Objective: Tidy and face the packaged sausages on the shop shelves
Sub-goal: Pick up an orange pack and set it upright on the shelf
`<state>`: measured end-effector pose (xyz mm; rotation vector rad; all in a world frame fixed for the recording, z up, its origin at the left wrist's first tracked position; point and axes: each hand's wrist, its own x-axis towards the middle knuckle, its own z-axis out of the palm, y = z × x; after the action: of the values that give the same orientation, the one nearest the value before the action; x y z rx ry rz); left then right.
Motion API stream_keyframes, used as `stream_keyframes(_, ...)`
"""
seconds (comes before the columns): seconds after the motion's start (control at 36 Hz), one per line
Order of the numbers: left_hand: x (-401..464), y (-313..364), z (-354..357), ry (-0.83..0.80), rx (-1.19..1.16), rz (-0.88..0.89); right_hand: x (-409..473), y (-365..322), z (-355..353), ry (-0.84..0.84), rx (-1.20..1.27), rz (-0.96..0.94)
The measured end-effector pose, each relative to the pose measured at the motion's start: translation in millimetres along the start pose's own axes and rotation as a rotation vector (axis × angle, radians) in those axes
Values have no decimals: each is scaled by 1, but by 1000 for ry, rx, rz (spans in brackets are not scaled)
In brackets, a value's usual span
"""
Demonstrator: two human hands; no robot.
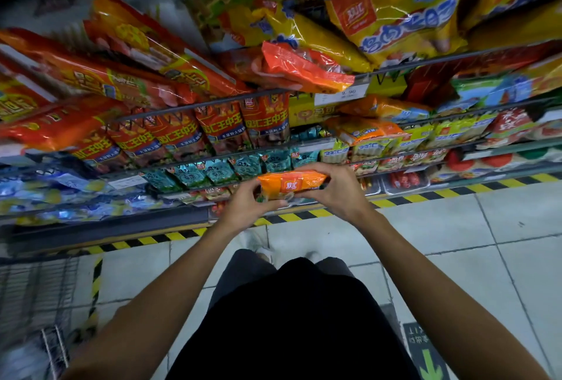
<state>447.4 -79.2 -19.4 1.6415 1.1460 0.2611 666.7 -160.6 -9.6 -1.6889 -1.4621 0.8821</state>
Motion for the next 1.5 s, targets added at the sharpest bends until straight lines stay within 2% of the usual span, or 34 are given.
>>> stream_keyframes(0.14,1,5,1,60,-59,70,-6,-3,8,136,270,140)
stream_keyframes(0.22,7,6,-2,96,-130,77,-4,-11,8,130,336,181)
stream_keyframes(0.39,17,13,-11,81,-166,98,3,-18,14,60,60,231)
stream_keyframes(0.5,30,22,-10,52,-214,163,7,-24,15,244,-112,214)
stream_keyframes(0.58,37,32,-10,25,-247,277,9,-28,12,384,-129,220)
stream_keyframes(0.69,48,33,-6,159,-21,526,14,-30,14,502,42,122)
stream_keyframes(0.81,48,30,2,246,-21,511,24,-28,14,613,52,84)
stream_keyframes(0.94,54,36,15,378,-30,455,37,-11,11,513,26,82)
stream_keyframes(1.03,61,37,26,386,-24,446,44,5,5,530,149,110)
stream_keyframes(1.08,67,38,33,409,-48,430,49,15,1,523,133,145)
stream_keyframes(1.17,71,37,43,430,-73,357,56,32,2,392,54,223)
stream_keyframes(1.31,81,34,48,424,-99,282,62,42,0,306,-2,246)
stream_keyframes(1.39,86,37,49,460,-92,226,57,40,-4,304,-100,155)
stream_keyframes(1.5,88,40,52,515,-121,224,59,32,-8,348,-50,118)
